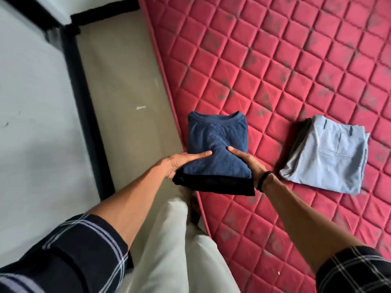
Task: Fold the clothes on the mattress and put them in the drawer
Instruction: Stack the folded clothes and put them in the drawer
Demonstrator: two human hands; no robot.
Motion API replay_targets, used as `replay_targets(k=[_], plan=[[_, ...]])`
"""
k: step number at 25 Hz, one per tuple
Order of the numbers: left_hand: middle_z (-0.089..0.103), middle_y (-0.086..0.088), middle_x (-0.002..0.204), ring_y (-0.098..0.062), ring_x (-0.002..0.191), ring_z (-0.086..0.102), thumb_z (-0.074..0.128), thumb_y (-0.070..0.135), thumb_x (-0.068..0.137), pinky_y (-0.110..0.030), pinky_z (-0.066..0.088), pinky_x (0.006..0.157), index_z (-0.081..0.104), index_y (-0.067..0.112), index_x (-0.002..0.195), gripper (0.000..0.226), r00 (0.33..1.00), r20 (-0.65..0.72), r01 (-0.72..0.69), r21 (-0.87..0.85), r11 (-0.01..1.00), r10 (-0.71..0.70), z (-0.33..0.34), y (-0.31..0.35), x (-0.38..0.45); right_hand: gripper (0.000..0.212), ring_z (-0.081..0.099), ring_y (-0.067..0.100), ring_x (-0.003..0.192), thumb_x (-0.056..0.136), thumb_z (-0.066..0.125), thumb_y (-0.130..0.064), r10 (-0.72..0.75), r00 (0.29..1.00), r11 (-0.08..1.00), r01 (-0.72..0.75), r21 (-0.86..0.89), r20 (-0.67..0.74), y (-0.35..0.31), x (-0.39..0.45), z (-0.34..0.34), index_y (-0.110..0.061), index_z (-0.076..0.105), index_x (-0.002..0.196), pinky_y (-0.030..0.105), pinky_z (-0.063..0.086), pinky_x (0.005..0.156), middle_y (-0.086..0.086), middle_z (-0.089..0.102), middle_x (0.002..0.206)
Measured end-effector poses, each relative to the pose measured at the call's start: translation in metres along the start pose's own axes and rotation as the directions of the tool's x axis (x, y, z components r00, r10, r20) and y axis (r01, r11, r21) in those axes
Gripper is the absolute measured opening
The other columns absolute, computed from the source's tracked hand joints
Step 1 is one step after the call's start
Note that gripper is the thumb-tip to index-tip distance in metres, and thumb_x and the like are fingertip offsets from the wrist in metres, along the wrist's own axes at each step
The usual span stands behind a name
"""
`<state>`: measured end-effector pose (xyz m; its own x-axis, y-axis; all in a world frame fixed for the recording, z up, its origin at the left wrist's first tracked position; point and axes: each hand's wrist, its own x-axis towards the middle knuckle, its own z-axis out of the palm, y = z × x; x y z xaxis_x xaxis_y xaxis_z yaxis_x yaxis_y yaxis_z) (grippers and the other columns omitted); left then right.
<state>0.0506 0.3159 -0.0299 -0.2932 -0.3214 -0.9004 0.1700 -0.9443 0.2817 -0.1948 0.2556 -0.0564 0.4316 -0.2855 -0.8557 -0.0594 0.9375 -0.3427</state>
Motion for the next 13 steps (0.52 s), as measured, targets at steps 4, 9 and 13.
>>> replay_targets(k=[4,9,13], plan=[[0.077,0.001,0.116,-0.021,0.11,0.073,0.088,0.052,0.073,-0.04,0.055,0.102,0.065,0.026,0.127,0.064,0.981,-0.145,-0.144,-0.096,0.985,0.129,0.008,-0.1,-0.065,0.067,0.064,0.035,0.125,0.082,0.085,-0.045,0.065,0.997,0.984,-0.055,-0.172,0.051,0.052,-0.024,0.031,-0.01,0.066,0.136,0.048,0.047,0.112,0.017,0.067,0.134],[0.078,-0.002,0.111,-0.016,0.103,0.075,0.077,0.042,0.089,-0.028,0.059,0.087,0.066,0.02,0.122,0.041,0.937,-0.29,-0.284,-0.303,0.91,0.196,0.007,-0.22,-0.129,0.072,0.067,0.034,0.121,0.078,0.089,-0.044,0.172,0.975,0.905,-0.099,-0.414,0.142,0.114,-0.042,0.093,-0.007,0.065,0.135,0.046,0.049,0.109,0.017,0.069,0.13],[0.077,-0.002,0.115,-0.021,0.112,0.071,0.081,0.047,0.083,-0.038,0.055,0.103,0.065,0.019,0.129,0.056,0.869,-0.456,-0.392,-0.401,0.828,0.191,0.023,-0.334,-0.168,0.063,0.069,0.034,0.117,0.079,0.087,-0.043,0.238,0.947,0.796,-0.063,-0.602,0.215,0.18,-0.068,0.135,-0.007,0.07,0.128,0.044,0.052,0.105,0.017,0.072,0.125]])
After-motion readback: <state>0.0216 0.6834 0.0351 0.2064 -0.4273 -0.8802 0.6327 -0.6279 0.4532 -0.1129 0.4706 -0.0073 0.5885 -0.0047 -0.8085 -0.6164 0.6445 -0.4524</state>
